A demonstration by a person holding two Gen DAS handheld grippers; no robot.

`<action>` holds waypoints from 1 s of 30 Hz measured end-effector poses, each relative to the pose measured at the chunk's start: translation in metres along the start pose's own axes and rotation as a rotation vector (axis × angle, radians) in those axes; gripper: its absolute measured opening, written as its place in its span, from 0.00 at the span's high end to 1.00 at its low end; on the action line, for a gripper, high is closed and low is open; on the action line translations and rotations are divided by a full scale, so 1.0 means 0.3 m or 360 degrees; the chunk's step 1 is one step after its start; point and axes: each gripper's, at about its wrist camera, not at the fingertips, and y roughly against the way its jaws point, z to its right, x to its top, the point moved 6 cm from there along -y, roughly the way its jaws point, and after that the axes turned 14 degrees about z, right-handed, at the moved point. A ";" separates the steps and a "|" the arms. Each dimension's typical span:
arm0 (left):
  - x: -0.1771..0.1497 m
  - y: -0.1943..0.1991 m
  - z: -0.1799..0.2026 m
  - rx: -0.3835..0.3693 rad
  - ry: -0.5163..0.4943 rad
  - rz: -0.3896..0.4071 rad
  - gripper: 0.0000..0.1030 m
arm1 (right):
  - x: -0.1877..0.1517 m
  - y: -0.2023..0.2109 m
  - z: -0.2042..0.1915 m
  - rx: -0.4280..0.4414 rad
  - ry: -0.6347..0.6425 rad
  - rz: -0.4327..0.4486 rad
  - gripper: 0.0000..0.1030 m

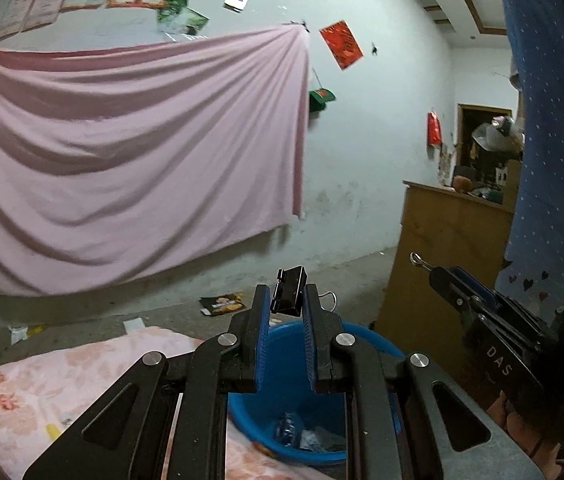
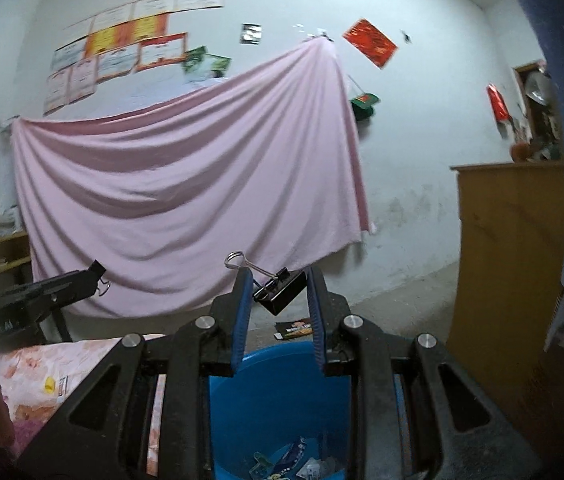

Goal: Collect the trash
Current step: 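Carry both black binder clips over the blue basin, then open both tools to drop the binder clips into the blue basin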

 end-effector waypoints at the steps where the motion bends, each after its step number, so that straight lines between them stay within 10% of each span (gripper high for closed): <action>1: -0.004 -0.006 0.002 -0.0009 0.0005 -0.0011 0.88 | -0.005 -0.006 0.019 -0.0013 -0.0010 -0.0018 0.47; 30: -0.203 -0.193 0.090 -0.0019 0.0247 -0.0573 0.86 | -0.190 -0.083 0.215 -0.0178 -0.0229 -0.0539 0.46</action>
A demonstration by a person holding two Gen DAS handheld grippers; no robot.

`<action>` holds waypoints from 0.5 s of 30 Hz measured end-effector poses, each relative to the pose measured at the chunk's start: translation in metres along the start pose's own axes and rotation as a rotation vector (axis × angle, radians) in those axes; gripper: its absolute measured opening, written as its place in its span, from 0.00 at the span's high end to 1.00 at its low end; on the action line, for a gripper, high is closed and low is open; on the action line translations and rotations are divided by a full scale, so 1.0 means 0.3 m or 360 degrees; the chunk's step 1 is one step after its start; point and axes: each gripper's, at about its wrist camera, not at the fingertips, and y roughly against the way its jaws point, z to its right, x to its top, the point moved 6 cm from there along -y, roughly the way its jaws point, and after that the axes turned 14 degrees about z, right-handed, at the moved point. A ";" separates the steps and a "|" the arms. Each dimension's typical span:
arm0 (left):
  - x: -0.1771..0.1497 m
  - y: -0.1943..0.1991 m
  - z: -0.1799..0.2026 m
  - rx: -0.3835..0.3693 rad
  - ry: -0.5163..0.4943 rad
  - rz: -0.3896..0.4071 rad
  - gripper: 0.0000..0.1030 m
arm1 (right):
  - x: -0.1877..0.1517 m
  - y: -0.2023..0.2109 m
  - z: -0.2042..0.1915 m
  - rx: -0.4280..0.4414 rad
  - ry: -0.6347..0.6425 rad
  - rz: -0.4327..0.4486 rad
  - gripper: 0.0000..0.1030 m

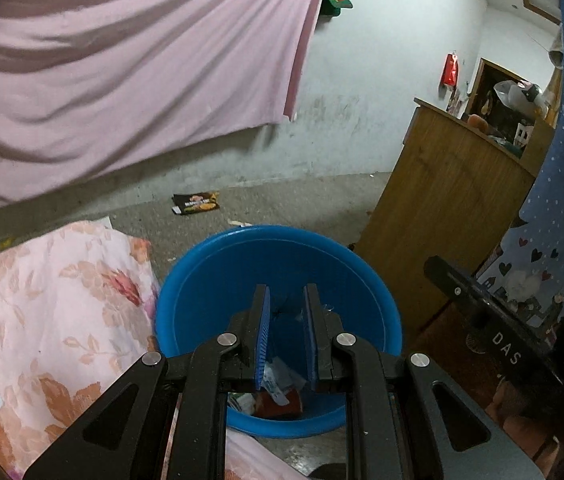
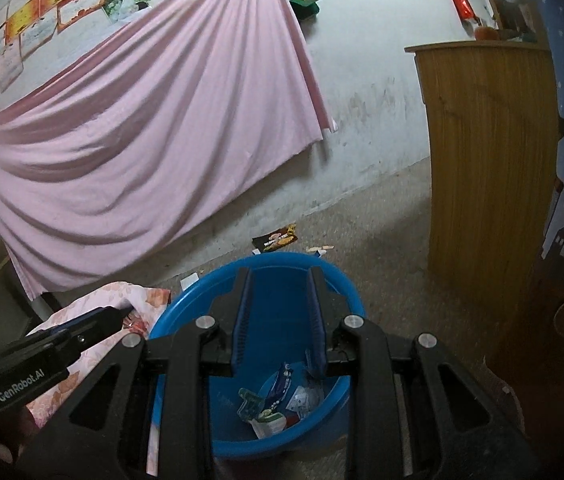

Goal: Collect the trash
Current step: 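Open both tools to drop the binder clips into the blue basin, then move both open tools back over the bed toward the yellow cap and tube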

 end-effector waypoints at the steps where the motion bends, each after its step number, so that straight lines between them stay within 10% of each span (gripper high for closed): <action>1: 0.000 0.000 -0.001 0.0002 0.0010 -0.0006 0.81 | 0.001 -0.007 -0.002 0.0002 0.0000 -0.0004 0.46; 15: 0.054 0.103 -0.099 0.0128 0.0085 0.0137 0.66 | 0.006 -0.005 -0.041 0.0049 0.0044 0.0035 0.46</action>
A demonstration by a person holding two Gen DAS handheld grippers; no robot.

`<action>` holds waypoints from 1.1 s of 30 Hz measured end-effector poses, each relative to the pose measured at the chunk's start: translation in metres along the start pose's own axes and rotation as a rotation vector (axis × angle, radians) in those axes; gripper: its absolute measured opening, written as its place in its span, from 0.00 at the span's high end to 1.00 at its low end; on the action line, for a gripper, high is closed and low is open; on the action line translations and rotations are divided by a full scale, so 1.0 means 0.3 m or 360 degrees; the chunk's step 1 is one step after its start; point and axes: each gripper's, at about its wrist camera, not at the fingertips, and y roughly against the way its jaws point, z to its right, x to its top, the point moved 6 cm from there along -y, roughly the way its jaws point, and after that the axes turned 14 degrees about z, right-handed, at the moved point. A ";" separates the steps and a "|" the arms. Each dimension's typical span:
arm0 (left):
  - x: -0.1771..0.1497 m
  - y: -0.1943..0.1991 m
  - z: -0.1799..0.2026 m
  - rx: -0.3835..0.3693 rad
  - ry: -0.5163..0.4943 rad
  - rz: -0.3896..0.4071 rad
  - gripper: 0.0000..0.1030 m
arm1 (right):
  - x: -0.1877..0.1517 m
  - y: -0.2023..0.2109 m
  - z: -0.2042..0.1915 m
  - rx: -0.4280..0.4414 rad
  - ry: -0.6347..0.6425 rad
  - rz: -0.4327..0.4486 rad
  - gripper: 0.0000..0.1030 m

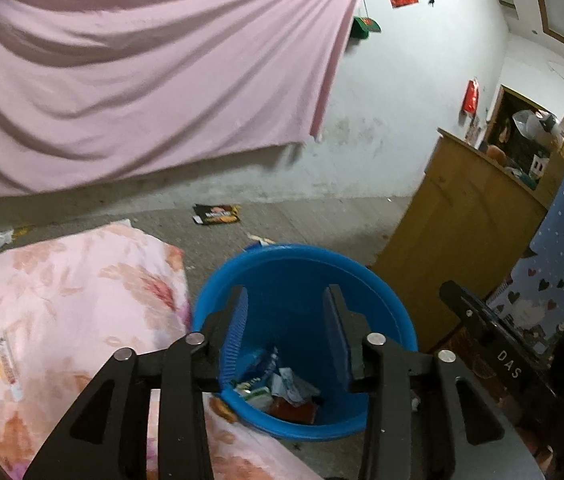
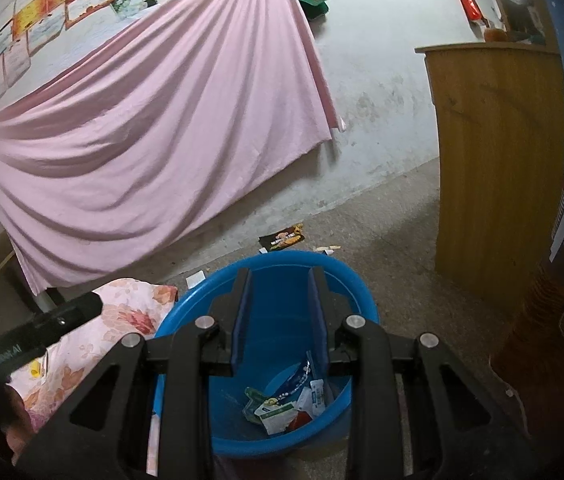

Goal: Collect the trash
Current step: 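Move both open tools back over the bed toward the yellow cap and tube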

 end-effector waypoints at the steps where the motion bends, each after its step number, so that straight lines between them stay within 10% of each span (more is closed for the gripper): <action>1: 0.006 0.013 -0.013 0.0014 0.0001 0.0016 0.66 | 0.003 0.001 -0.005 0.0007 0.0010 0.0010 0.45; 14: 0.091 0.242 -0.162 0.0233 -0.0045 0.0283 0.53 | 0.071 0.061 -0.169 0.0148 0.0131 0.0262 0.18; 20: 0.121 0.363 -0.250 0.0351 -0.0039 0.0422 0.27 | 0.101 0.092 -0.247 0.0225 0.0113 0.0415 0.00; 23: 0.135 0.430 -0.309 0.0419 -0.0014 0.0514 0.05 | 0.108 0.106 -0.285 0.0279 0.0086 0.0457 0.00; 33: 0.126 0.584 -0.466 0.0624 -0.0053 0.0660 0.03 | 0.117 0.158 -0.440 0.0489 0.0125 0.0600 0.00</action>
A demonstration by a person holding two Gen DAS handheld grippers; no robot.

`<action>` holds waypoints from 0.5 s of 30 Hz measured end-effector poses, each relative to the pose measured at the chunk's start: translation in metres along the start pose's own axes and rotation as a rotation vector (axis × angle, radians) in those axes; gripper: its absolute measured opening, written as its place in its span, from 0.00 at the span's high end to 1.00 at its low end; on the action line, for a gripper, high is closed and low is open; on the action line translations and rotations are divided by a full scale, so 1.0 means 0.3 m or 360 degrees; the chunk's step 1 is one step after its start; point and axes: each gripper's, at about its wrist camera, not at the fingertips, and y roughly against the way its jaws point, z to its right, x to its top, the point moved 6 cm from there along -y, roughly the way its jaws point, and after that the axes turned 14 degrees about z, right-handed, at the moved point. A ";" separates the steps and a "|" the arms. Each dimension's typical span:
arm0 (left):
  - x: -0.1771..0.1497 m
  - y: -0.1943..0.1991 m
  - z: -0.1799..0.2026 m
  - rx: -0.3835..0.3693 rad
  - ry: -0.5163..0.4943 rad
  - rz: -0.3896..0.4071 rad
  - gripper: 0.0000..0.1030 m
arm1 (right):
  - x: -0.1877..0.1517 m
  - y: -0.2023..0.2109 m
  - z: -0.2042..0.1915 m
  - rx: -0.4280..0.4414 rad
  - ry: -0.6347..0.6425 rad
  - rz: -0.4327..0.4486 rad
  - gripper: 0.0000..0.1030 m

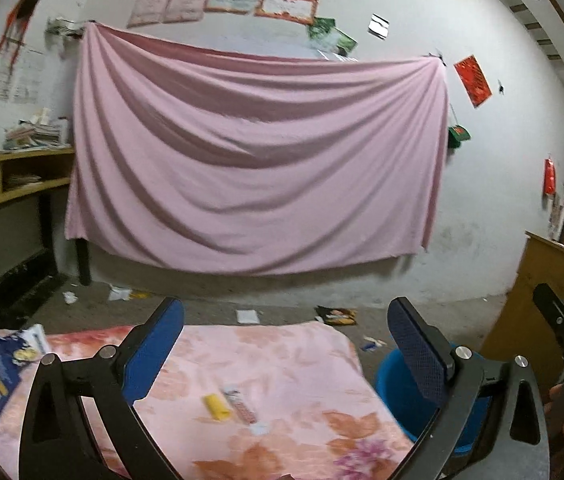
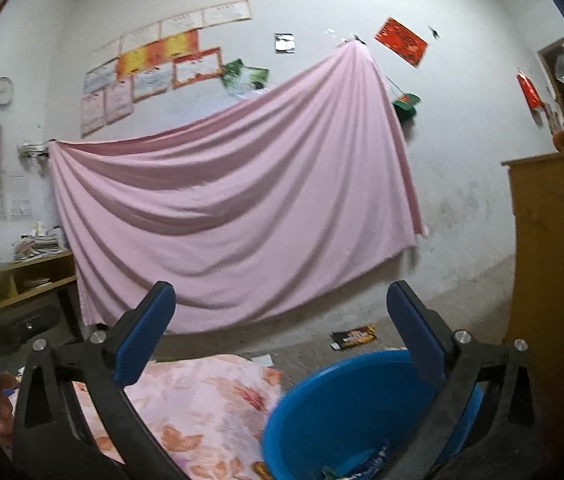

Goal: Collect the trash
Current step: 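Move both open tools back over the bed toward the yellow cap and tube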

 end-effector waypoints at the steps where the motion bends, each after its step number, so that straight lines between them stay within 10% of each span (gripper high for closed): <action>1: -0.001 0.007 -0.014 0.0010 0.0000 0.0010 0.03 | 0.001 -0.001 -0.015 0.0016 0.0008 0.0009 0.00; 15: 0.009 0.115 -0.203 0.0176 -0.0038 0.0137 0.03 | -0.039 -0.014 -0.227 0.0216 0.0079 0.0047 0.00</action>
